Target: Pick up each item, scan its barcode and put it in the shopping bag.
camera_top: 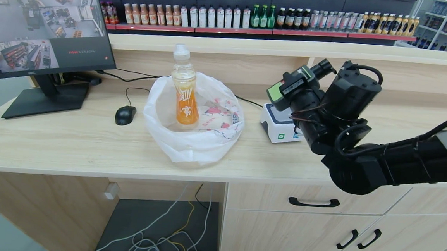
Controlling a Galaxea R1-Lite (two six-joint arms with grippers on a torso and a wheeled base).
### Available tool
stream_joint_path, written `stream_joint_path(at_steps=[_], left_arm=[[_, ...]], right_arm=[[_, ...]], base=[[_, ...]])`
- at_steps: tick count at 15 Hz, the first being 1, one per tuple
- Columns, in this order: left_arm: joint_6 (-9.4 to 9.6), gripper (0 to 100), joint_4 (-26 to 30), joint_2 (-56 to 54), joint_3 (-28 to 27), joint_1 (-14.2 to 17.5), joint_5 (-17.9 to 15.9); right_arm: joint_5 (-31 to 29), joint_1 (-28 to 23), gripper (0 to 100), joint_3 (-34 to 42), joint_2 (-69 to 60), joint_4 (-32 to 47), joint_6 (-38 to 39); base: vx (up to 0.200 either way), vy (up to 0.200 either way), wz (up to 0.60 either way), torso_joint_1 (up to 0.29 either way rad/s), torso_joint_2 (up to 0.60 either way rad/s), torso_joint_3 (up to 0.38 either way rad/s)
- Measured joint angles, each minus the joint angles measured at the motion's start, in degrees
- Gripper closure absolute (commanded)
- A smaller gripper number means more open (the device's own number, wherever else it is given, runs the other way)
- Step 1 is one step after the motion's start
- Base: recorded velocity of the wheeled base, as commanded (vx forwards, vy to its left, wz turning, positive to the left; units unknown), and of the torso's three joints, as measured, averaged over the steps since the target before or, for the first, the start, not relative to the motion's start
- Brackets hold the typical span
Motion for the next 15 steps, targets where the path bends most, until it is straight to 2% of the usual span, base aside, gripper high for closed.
stream_joint_path(at_steps=[3, 5, 10, 15], left_arm=[[-0.02, 0, 0.00, 0.00, 0.00, 0.00, 0.01], [0.00, 0, 0.00, 0.00, 0.00, -0.02, 0.00], [-0.02, 0, 0.00, 0.00, 0.00, 0.00, 0.00], [0.09, 0, 0.00, 0.00, 0.00, 0.00, 0.01]], right_arm=[[1.45, 1.02, 100, 6.64, -0.88, -16.92, -17.16], [2.77, 1.79, 100, 11.52, -0.88, -23.67, -23.43], [16.73, 1.93, 100, 15.57, -2.67, -27.37, -40.58], [17.74, 3.78, 100, 17.44, -1.99, -27.43, -43.95]], base=[[0.000, 0.000, 0.00, 0.000, 0.00, 0.000], [0.000, 0.000, 0.00, 0.000, 0.00, 0.000], [0.000, 0.000, 0.00, 0.000, 0.00, 0.000], [0.000, 0.000, 0.00, 0.000, 0.00, 0.000]])
